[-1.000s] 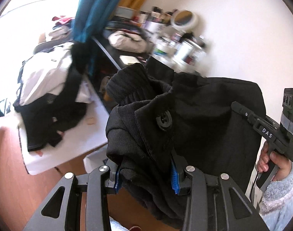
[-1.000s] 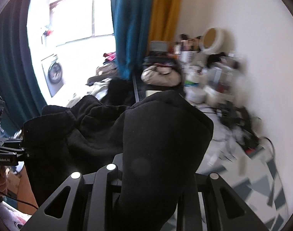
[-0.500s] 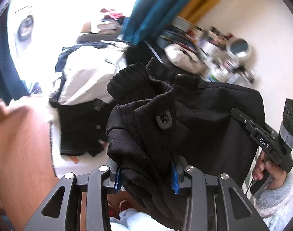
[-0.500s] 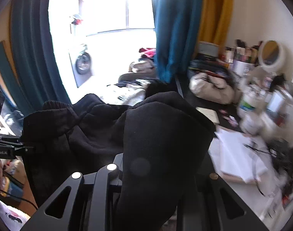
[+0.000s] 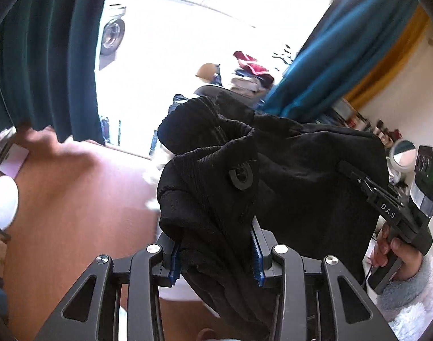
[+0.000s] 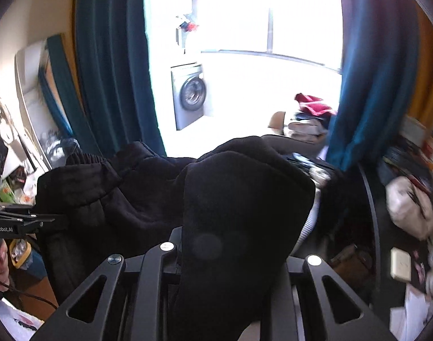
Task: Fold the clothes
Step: 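Carry the held bundle away from the bed with both grippers, then carry the black trousers bundle through the curtain toward the beige chair with both grippers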
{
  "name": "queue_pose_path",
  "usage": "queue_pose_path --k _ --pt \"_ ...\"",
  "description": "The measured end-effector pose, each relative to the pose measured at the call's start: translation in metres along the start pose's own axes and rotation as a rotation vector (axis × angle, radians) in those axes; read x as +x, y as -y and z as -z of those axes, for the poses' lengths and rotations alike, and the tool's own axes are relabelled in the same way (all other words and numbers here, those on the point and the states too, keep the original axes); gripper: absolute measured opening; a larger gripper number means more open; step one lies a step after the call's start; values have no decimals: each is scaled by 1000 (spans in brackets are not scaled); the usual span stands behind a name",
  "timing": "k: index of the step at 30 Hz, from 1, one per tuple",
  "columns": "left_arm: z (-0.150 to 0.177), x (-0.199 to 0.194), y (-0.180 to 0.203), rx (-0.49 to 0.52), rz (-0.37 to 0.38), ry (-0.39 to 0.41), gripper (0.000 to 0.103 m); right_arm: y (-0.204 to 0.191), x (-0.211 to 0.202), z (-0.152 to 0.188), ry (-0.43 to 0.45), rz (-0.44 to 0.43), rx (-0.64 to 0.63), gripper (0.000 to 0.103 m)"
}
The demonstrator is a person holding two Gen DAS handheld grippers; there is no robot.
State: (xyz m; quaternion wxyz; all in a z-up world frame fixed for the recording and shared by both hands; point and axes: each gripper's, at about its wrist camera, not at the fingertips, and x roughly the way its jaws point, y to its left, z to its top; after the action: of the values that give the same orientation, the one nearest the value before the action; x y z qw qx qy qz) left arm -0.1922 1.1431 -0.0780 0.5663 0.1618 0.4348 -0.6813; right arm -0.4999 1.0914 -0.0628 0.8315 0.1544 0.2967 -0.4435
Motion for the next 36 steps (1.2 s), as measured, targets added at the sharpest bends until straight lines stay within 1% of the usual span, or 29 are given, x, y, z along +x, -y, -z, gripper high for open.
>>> queue_pose_path --k 2,4,6,9,13,17,21,25,27,30,33,35,36 --pt "-24 5 -43 17 -7 -11 37 -29 33 -19 -16 -1 -10 21" --pt "-52 6 -86 4 -13 -45 37 -60 74 -45 -59 3 26 20" --pt "-82 2 -121 54 -40 -74 37 -93 112 -74 -95 -15 65 20" --pt "-126 -3 -167 98 -75 -104 37 -133 159 -110 -106 -35 108 20" --pt "-174 1 -213 117 -100 -109 37 -158 209 -140 -106 -48 151 19" --pt "-213 27 -236 122 -86 -131 37 -159 253 -162 -108 -42 187 19" --pt "-258 74 -242 141 -45 -172 37 -138 288 -179 -112 -1 221 19" --pt "-319 136 -234 183 15 -205 37 -93 324 -198 -104 65 274 19" --pt "-361 171 -227 213 41 -211 36 -61 348 -215 -85 96 311 19" --pt "-432 229 -203 259 71 -223 36 -12 378 -245 -34 137 363 19" --pt "-502 277 -166 324 112 -242 36 41 398 -280 -5 193 415 19" --pt "-546 304 -140 374 142 -222 36 80 408 -309 20 235 431 19" --pt "-564 315 -129 383 160 -211 36 99 413 -323 32 260 431 19"
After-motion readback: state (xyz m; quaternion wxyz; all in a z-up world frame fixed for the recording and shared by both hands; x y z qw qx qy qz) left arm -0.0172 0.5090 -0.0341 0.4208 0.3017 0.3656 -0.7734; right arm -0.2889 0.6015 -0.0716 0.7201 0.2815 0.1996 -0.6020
